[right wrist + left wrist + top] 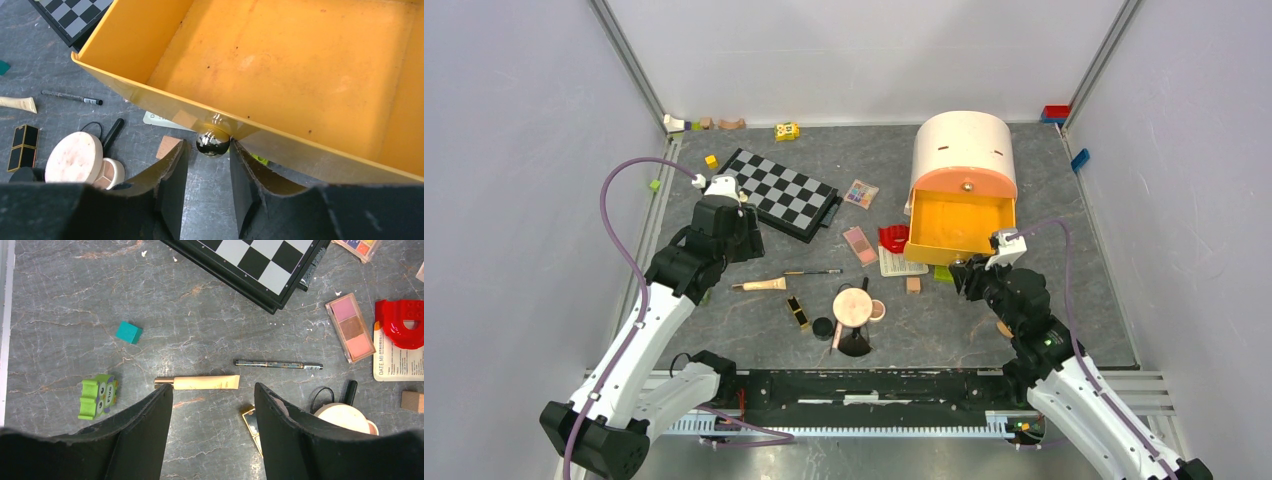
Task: Organize the makeup
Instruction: Open the drawer in the storage box.
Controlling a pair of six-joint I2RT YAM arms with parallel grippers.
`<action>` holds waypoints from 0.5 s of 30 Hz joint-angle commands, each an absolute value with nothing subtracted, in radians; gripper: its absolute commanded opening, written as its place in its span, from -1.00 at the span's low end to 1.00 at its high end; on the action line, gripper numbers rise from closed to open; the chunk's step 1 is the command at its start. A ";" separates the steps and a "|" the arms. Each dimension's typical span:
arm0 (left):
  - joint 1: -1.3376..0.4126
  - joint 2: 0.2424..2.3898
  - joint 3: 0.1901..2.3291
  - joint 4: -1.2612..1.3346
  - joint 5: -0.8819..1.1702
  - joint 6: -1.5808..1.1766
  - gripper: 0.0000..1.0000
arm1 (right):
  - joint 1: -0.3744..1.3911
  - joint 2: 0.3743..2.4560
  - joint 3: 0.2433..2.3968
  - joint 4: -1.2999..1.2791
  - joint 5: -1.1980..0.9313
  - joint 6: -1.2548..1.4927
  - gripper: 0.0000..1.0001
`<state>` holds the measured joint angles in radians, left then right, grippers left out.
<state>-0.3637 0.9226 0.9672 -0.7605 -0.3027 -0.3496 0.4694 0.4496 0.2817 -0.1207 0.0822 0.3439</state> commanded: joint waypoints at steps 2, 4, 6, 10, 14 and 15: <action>-0.357 0.915 0.966 -0.726 -0.281 -0.295 0.34 | 0.476 0.456 0.298 -0.071 0.079 0.339 -0.10; -0.358 0.915 0.966 -0.725 -0.282 -0.295 0.34 | 0.475 0.453 0.307 -0.083 0.079 0.340 -0.02; -0.358 0.915 0.966 -0.725 -0.281 -0.295 0.34 | 0.476 0.448 0.321 -0.098 0.080 0.336 0.03; -0.357 0.915 0.966 -0.725 -0.280 -0.295 0.35 | 0.476 0.435 0.349 -0.146 0.095 0.330 0.18; -0.357 0.914 0.966 -0.726 -0.288 -0.295 0.36 | 0.475 0.433 0.384 -0.207 0.121 0.337 0.28; -0.357 0.913 0.966 -0.725 -0.290 -0.295 0.36 | 0.476 0.430 0.396 -0.222 0.127 0.338 0.29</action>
